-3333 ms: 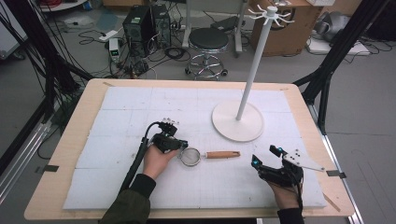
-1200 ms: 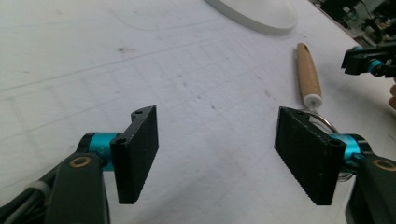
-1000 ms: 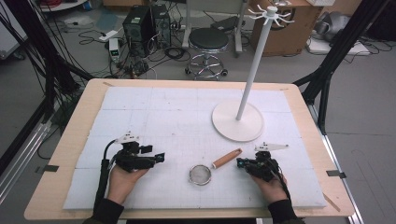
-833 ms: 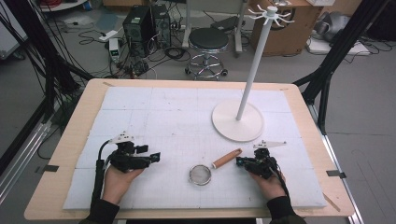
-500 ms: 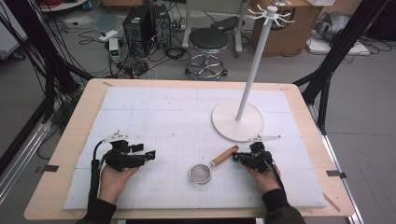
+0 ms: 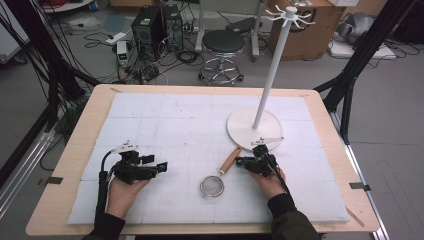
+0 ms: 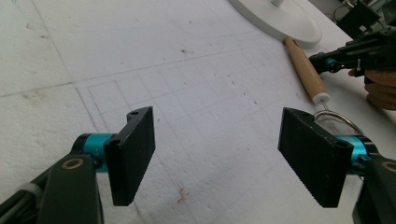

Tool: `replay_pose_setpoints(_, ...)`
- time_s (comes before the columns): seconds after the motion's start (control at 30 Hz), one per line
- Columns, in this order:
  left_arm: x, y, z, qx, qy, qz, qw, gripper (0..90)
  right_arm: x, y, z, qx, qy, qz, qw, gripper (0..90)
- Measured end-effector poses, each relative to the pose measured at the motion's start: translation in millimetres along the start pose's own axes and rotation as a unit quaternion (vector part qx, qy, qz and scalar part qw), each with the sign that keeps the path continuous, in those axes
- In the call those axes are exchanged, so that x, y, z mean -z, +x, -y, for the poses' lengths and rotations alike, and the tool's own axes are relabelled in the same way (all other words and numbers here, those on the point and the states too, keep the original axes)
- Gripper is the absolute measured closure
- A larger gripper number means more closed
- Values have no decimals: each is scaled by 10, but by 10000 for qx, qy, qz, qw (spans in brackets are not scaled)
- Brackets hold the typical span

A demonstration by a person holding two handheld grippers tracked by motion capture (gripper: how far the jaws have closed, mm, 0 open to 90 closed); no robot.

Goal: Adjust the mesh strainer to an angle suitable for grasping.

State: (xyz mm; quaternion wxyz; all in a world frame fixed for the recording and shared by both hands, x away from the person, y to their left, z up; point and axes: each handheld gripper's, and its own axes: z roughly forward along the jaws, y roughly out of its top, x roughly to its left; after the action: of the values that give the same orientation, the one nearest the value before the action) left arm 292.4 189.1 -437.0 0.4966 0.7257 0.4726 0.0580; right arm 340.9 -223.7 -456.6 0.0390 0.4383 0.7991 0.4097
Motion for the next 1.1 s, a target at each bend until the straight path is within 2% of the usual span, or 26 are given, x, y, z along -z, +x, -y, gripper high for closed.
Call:
replay_pose_setpoints(0.3,1,-3,1,-1,1,7,10000,279,-170,114,-121,72,77,-90,9999,893)
replay_pose_setpoints(0.57,-10,-5,9,3,59,10,10000,283,-305,234,-206,182,172,-269,9993,893)
replay_pose_setpoints(0.67,-8,-7,11,4,69,10,10000,283,-404,319,-281,354,274,-363,9983,893)
replay_pose_setpoints(1.1,-13,1,35,14,111,-5,9999,283,-582,495,-424,575,581,-586,9949,894)
